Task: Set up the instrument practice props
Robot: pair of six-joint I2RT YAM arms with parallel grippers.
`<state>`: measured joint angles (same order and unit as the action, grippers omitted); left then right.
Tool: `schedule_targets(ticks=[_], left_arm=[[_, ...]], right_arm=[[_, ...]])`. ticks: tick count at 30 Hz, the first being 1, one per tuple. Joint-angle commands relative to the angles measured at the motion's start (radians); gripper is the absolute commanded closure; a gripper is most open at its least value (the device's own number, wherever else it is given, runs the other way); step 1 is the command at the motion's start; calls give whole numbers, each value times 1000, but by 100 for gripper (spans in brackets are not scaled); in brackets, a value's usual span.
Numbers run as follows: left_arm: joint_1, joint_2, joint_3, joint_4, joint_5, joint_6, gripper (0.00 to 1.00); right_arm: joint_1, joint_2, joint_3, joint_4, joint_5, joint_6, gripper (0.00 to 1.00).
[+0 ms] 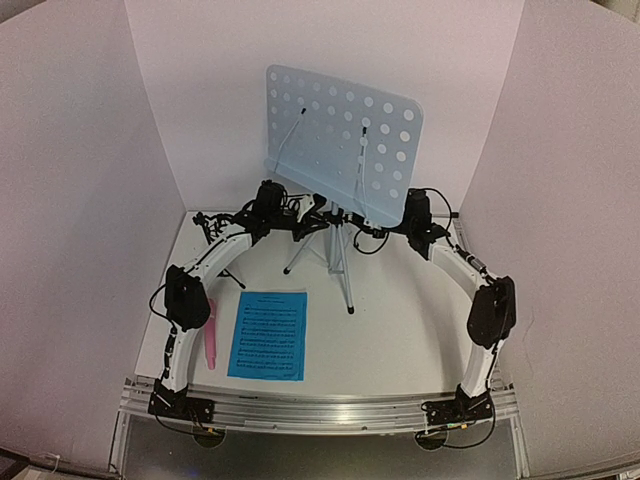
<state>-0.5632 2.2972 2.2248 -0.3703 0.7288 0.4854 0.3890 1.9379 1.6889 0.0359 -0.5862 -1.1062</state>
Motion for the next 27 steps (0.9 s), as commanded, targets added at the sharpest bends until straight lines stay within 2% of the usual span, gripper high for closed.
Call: schedule_targets(ticks=[1, 5, 12, 19, 27], left_arm=[[-10, 34, 55, -17, -48, 20, 100], [-10, 36, 60, -12, -48, 15, 100], [-10, 38, 59, -9, -48, 13, 100], [-10, 32, 57, -8, -49, 16, 100], [-9, 28, 46, -6, -46, 17, 100]], right_arm=[[18, 34, 73, -173, 20, -139, 57], [19, 31, 79, -209, 37, -181, 57], [42, 76, 148, -208, -6, -133, 59], [50, 102, 165, -210, 9, -110, 74], [50, 75, 129, -211, 10, -53, 97]])
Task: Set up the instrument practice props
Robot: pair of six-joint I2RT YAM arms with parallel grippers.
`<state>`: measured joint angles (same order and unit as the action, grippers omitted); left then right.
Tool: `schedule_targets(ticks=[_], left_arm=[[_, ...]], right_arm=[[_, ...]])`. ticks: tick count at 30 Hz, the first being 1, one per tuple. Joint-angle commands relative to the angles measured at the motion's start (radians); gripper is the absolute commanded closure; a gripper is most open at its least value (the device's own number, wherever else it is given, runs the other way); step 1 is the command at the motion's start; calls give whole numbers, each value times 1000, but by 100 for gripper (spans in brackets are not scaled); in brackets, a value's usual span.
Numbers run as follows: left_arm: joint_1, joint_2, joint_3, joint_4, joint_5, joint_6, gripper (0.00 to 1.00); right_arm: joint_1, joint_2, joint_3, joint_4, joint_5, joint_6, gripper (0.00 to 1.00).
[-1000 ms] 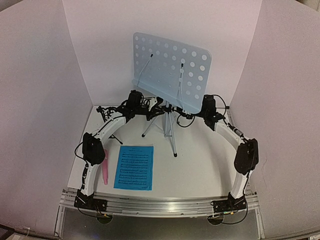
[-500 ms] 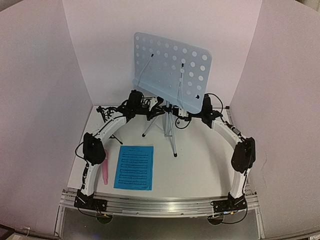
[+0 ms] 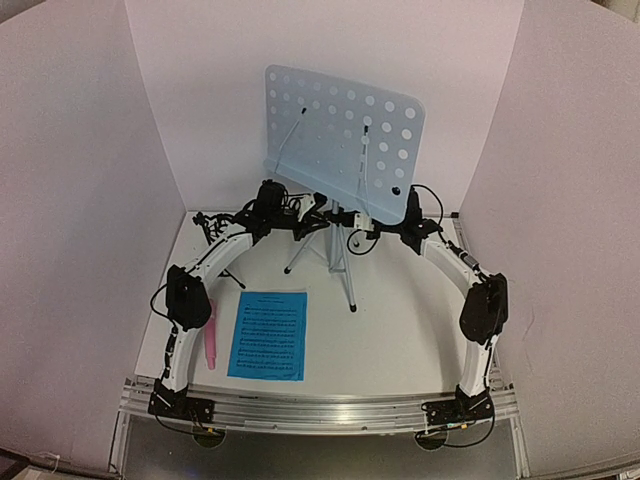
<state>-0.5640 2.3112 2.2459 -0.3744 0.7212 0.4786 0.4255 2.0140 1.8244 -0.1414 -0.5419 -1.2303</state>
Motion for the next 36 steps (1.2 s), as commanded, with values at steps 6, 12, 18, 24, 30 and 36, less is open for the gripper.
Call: schedule_targets(ticks=[6, 12, 18, 24, 30, 36], left_arm=[[-8, 10, 20, 3, -44, 25, 100], [-8, 10, 25, 2, -55, 26, 100], [-9, 6, 18, -3, -65, 31, 100], [-11, -3, 8, -3, -81, 42, 100], [-11, -11, -4, -1, -90, 50, 100], [-13, -14, -10, 1, -90, 62, 100]], right_arm=[[14, 1, 5, -105, -85, 292, 100], [14, 19, 23, -213, -162, 619, 100], [11, 36, 25, -212, -217, 931, 100], [1, 85, 67, -212, -371, 1240, 100], [-15, 177, 167, -208, -520, 1632, 100], [-15, 180, 176, -152, -594, 1919, 100]])
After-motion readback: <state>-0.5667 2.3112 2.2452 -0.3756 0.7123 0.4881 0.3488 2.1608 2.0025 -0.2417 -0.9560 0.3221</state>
